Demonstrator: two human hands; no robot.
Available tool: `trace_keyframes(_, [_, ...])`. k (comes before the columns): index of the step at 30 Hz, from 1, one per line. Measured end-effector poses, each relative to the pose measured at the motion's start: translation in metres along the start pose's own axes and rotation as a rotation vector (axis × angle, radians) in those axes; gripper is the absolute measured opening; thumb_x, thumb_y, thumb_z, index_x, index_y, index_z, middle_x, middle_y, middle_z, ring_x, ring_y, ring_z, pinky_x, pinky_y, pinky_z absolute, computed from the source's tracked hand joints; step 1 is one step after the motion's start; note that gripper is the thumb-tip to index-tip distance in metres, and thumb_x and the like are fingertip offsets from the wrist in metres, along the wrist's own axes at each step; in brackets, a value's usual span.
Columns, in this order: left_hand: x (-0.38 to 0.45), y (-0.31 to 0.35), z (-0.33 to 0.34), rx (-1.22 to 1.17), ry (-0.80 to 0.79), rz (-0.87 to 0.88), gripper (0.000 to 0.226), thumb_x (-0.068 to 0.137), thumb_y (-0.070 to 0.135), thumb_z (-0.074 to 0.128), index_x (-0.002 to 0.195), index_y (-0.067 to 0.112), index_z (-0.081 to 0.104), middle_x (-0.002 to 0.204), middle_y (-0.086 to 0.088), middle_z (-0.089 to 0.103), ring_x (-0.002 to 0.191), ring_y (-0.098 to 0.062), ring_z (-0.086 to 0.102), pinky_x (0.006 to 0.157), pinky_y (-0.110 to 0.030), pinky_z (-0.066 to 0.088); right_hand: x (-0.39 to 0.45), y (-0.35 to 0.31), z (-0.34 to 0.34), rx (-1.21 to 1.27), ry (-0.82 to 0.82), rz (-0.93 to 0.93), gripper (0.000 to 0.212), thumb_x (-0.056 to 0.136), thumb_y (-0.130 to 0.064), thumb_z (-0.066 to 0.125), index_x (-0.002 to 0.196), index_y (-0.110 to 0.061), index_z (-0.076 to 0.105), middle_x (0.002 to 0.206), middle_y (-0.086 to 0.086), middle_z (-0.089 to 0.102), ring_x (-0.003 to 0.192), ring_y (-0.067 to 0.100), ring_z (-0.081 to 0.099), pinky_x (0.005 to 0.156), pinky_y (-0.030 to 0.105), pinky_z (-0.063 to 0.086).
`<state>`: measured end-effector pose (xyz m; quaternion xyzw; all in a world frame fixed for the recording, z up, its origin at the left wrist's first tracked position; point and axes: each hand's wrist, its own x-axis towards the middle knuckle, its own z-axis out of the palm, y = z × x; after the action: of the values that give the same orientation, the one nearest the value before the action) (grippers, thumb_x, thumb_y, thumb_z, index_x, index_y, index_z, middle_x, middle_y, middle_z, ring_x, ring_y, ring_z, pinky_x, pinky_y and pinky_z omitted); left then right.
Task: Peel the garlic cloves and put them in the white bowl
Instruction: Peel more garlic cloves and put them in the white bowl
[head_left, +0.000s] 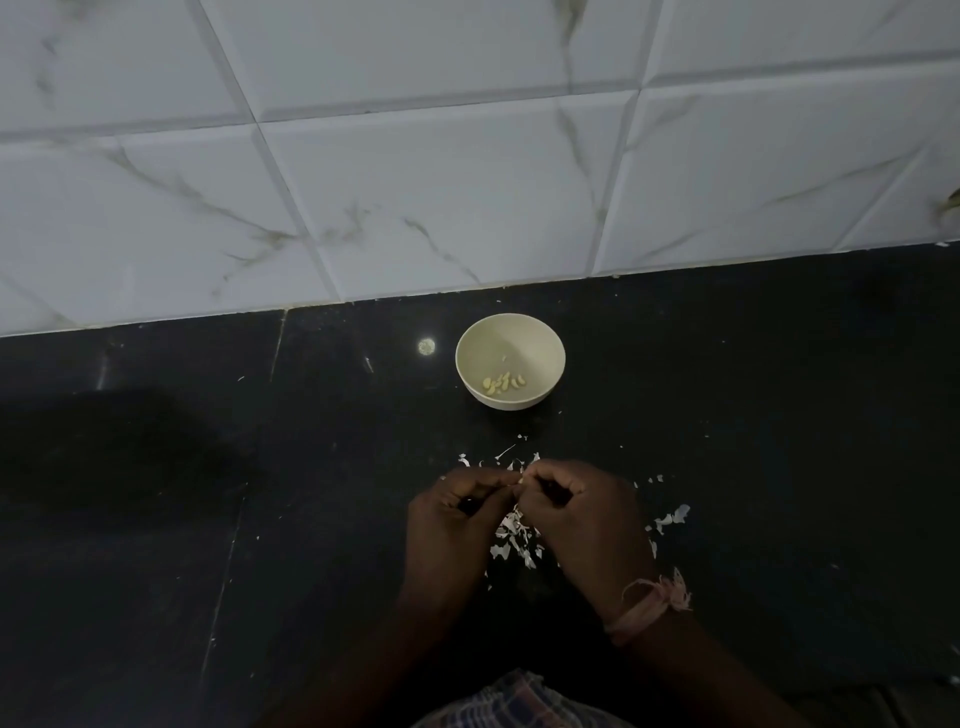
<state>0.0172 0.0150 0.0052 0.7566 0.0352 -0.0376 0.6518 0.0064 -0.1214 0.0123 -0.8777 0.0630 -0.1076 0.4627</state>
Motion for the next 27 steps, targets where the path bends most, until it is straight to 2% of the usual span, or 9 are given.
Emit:
trace_keyframes(4, [-0.001, -0.001, 0.003, 0.016, -0.025, -0.012, 0.028, 0.089, -0.003, 0.070, 0.091, 0.023, 0.080, 0.088, 0.008, 0.079, 0.086, -0.011, 0.076, 0.085, -0.037, 0.061, -0.002, 0.002, 0.003, 0.001, 0.016, 0.062, 0.012, 0.081, -0.011, 0.076, 0.075, -0.021, 0.075, 0.069, -0.011, 0.066, 0.072, 0.003, 0.064, 0.061, 0.007, 0.043])
trace_keyframes(8, [0.000, -0.005, 0.004, 0.041, -0.012, -0.006, 0.030, 0.092, -0.001, 0.069, 0.097, 0.027, 0.078, 0.092, 0.010, 0.079, 0.089, -0.009, 0.076, 0.086, -0.039, 0.060, 0.000, 0.001, 0.007, -0.005, 0.024, 0.090, 0.011, 0.079, -0.011, 0.076, 0.077, -0.021, 0.073, 0.071, -0.011, 0.067, 0.072, 0.002, 0.063, 0.061, 0.007, 0.043])
trace_keyframes(11, [-0.001, -0.005, 0.005, 0.014, -0.051, -0.003, 0.030, 0.096, 0.000, 0.064, 0.109, 0.023, 0.076, 0.102, 0.010, 0.079, 0.098, -0.009, 0.075, 0.091, -0.035, 0.059, -0.001, 0.000, 0.009, 0.088, 0.008, 0.168, 0.012, 0.080, -0.009, 0.074, 0.078, -0.020, 0.071, 0.072, -0.009, 0.067, 0.069, 0.004, 0.063, 0.060, 0.010, 0.044])
trace_keyframes(13, [-0.001, -0.005, 0.007, -0.016, -0.079, -0.006, 0.029, 0.097, -0.002, 0.061, 0.108, 0.020, 0.077, 0.102, 0.007, 0.079, 0.099, -0.012, 0.075, 0.091, -0.034, 0.058, 0.000, 0.000, 0.010, 0.161, 0.007, 0.257, 0.010, 0.082, -0.010, 0.074, 0.081, -0.020, 0.073, 0.070, -0.008, 0.068, 0.066, 0.001, 0.063, 0.058, 0.011, 0.045])
trace_keyframes(16, [-0.001, -0.005, 0.008, -0.174, -0.066, -0.099, 0.023, 0.096, -0.004, 0.060, 0.104, 0.010, 0.076, 0.097, -0.006, 0.080, 0.093, -0.024, 0.077, 0.082, -0.035, 0.060, 0.000, 0.000, 0.011, 0.321, 0.026, 0.364, 0.008, 0.084, -0.009, 0.075, 0.080, -0.015, 0.073, 0.069, -0.003, 0.071, 0.061, 0.002, 0.065, 0.056, 0.014, 0.049])
trace_keyframes(19, [-0.003, -0.003, 0.013, -0.422, -0.047, -0.259, 0.014, 0.094, -0.005, 0.062, 0.104, -0.001, 0.070, 0.094, -0.021, 0.077, 0.086, -0.032, 0.076, 0.070, -0.033, 0.060, -0.001, 0.001, 0.014, 0.430, 0.021, 0.457, 0.006, 0.086, -0.008, 0.071, 0.082, -0.012, 0.072, 0.074, 0.006, 0.074, 0.067, 0.024, 0.072, 0.056, 0.035, 0.059])
trace_keyframes(21, [-0.001, -0.005, 0.014, -0.569, -0.044, -0.333, 0.018, 0.090, 0.001, 0.065, 0.108, -0.003, 0.067, 0.103, -0.022, 0.076, 0.094, -0.035, 0.075, 0.076, -0.038, 0.061, 0.000, 0.005, 0.015, 0.443, 0.041, 0.493, 0.010, 0.090, -0.009, 0.066, 0.082, -0.012, 0.072, 0.073, 0.008, 0.074, 0.067, 0.029, 0.072, 0.061, 0.043, 0.061])
trace_keyframes(24, [0.004, -0.009, 0.011, -0.708, -0.020, -0.404, 0.025, 0.080, 0.010, 0.068, 0.104, 0.003, 0.070, 0.109, -0.014, 0.076, 0.100, -0.025, 0.073, 0.088, -0.037, 0.058, 0.000, 0.011, 0.012, 0.440, 0.054, 0.507, 0.013, 0.094, -0.012, 0.063, 0.083, -0.012, 0.070, 0.066, 0.006, 0.070, 0.057, 0.025, 0.071, 0.061, 0.040, 0.057])
trace_keyframes(27, [0.006, -0.010, 0.009, -0.775, -0.026, -0.450, 0.023, 0.081, 0.009, 0.068, 0.104, 0.006, 0.074, 0.094, -0.006, 0.075, 0.080, -0.012, 0.069, 0.076, -0.026, 0.058, -0.002, 0.011, 0.009, 0.374, 0.052, 0.446, 0.020, 0.096, -0.013, 0.056, 0.079, -0.015, 0.067, 0.065, 0.005, 0.066, 0.056, 0.026, 0.069, 0.057, 0.038, 0.054])
